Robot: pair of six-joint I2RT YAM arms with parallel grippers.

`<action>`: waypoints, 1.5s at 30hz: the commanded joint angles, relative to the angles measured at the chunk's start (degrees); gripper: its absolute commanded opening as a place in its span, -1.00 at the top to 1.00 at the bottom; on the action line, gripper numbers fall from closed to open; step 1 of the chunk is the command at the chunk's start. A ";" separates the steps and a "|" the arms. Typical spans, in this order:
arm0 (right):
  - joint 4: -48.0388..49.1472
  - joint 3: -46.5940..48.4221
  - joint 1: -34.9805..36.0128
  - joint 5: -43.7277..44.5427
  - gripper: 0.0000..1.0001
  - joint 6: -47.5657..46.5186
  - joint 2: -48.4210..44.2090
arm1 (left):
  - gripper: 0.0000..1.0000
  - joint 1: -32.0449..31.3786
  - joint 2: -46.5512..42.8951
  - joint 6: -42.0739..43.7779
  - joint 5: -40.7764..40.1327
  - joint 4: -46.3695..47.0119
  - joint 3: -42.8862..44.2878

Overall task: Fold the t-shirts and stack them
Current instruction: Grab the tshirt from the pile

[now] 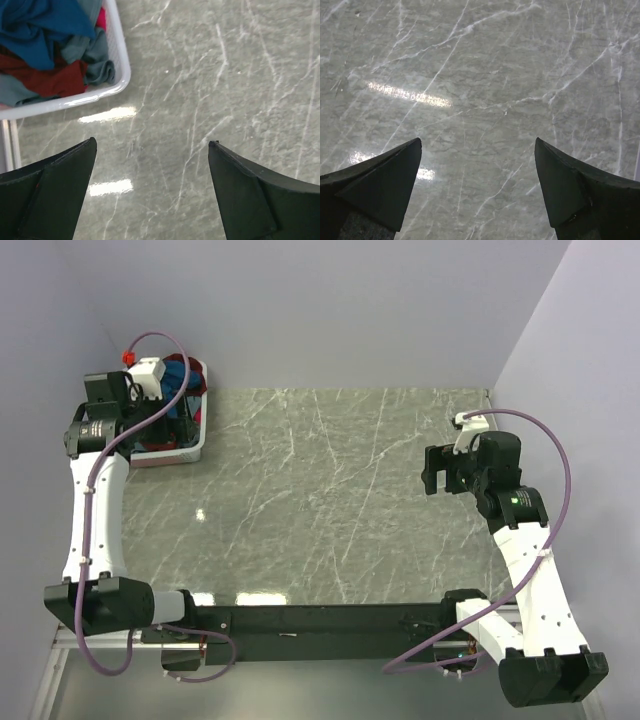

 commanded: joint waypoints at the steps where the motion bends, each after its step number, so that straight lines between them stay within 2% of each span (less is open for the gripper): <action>1: 0.15 0.59 -0.22 -0.72 -1.00 -0.02 -1.05 | -0.99 -0.01 0.29 1.25 -2.65 -0.06 0.83; 3: 0.24 0.33 -0.39 -0.98 -1.00 -0.20 -1.14 | -0.99 -0.01 1.43 1.68 -3.28 -0.93 2.76; 6: -0.20 0.24 -0.56 -1.95 -1.00 -0.55 -0.96 | -0.99 -0.01 4.68 1.95 -8.27 -1.29 6.35; 8: -0.11 -0.20 -0.65 -2.56 -1.00 -0.64 -1.23 | -0.99 0.08 8.45 2.30 -12.31 -1.20 9.86; 10: 0.06 -0.55 -0.83 -2.57 -1.00 -0.81 -1.23 | -0.99 0.78 12.66 3.26 -12.86 -1.11 12.50; 15: 0.15 -1.34 -1.01 -2.83 -1.00 -0.99 -1.23 | -0.99 2.18 22.08 3.53 -18.99 1.17 23.93; 19: 0.06 -0.91 -1.27 -3.88 -1.00 -0.90 -0.09 | -0.99 4.29 32.17 3.97 -20.41 4.15 33.32; 26: 0.15 -0.82 -1.97 -4.85 -1.00 -1.08 1.67 | -0.99 4.82 42.04 6.87 -21.91 12.23 35.19; 31: 0.33 -0.56 -2.50 -5.64 -1.00 -0.90 2.90 | -0.94 4.91 47.57 6.35 -22.53 14.09 35.80; 32: 0.24 -0.38 -2.67 -5.82 -1.00 -0.82 2.90 | -0.79 4.82 48.19 6.17 -22.18 13.83 36.16; 34: -0.02 0.15 -2.85 -6.17 -1.00 -0.73 3.34 | -0.61 4.91 49.16 5.99 -21.39 13.92 36.77; 35: -0.11 0.32 -2.85 -6.08 -1.00 -0.73 3.43 | -0.40 4.91 49.16 5.91 -20.86 14.18 36.78; 37: -0.02 0.15 -2.85 -6.17 -1.00 -0.73 3.69 | -0.21 5.00 48.81 6.17 -20.33 14.62 36.95; 40: 0.24 -0.11 -2.85 -5.99 -1.00 -0.64 3.52 | 0.57 4.91 48.28 6.87 -19.28 13.66 39.48; 41: 0.24 -0.11 -2.85 -5.99 -0.99 -0.55 3.61 | 0.99 4.91 48.11 6.35 -19.10 12.96 40.63; 45: 0.41 0.06 -2.85 -6.25 -0.98 -0.38 3.26 | 0.99 4.82 42.95 4.59 -14.29 11.98 44.59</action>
